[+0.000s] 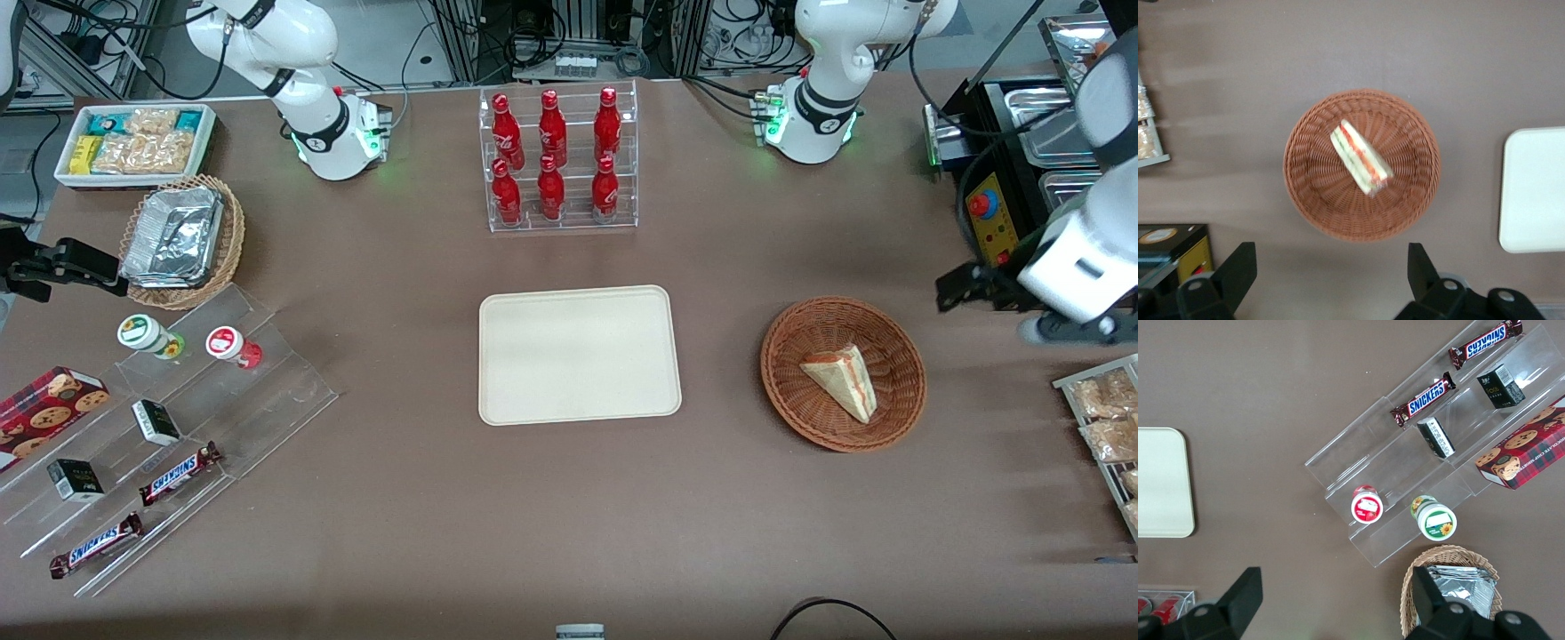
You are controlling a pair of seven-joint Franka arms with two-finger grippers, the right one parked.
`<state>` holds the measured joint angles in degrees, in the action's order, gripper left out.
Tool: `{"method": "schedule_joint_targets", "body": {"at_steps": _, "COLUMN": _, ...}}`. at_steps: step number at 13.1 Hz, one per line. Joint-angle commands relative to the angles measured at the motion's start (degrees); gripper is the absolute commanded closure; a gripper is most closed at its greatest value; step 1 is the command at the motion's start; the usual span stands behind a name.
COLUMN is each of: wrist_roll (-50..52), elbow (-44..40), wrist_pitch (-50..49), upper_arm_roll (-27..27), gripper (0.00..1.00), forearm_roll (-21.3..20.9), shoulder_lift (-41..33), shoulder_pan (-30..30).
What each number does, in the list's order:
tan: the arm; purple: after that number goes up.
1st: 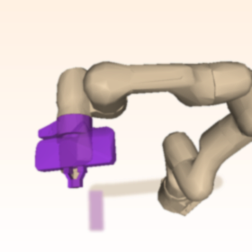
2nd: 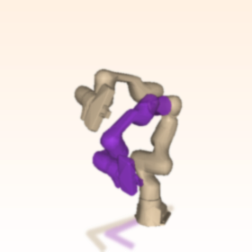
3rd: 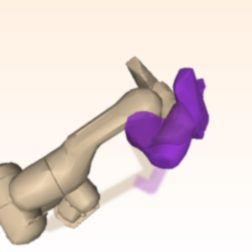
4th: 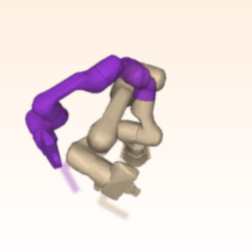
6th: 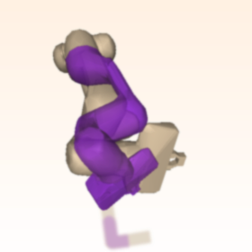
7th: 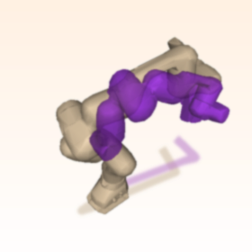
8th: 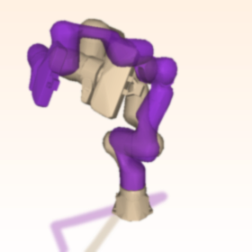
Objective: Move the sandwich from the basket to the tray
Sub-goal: 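Move the left gripper over the wicker basket above the wrapped sandwich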
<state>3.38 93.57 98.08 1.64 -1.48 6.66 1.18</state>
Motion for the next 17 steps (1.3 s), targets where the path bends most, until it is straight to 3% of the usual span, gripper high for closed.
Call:
{"method": "schedule_joint_targets", "body": {"at_steps": 1, "wrist_roll": 5.73, "elbow": 6.61, "wrist_pitch": 7.45, "upper_arm_roll": 0.39, "gripper": 0.0, "forearm_roll": -0.02, "shoulder_lift": -0.78, "shoulder_pan": -0.22}}
{"method": "schedule_joint_targets", "body": {"at_steps": 9, "wrist_roll": 28.06, "elbow": 22.6, "wrist_pitch": 27.85, "upper_arm_roll": 0.74, "gripper": 0.0, "forearm_roll": -0.54, "shoulder_lift": -0.59, "shoulder_pan": 1.18}}
{"method": "schedule_joint_targets", "body": {"at_steps": 14, "wrist_roll": 30.28, "elbow": 32.97, "wrist_pitch": 37.69, "upper_arm_roll": 0.74, "gripper": 0.0, "forearm_roll": -0.98, "shoulder_lift": -2.26, "shoulder_pan": 1.63}}
{"method": "schedule_joint_targets", "body": {"at_steps": 17, "wrist_roll": 30.45, "elbow": 34.31, "wrist_pitch": 38.23, "upper_arm_roll": 0.82, "gripper": 0.0, "forearm_roll": -1.07, "shoulder_lift": -1.83, "shoulder_pan": 1.63}}
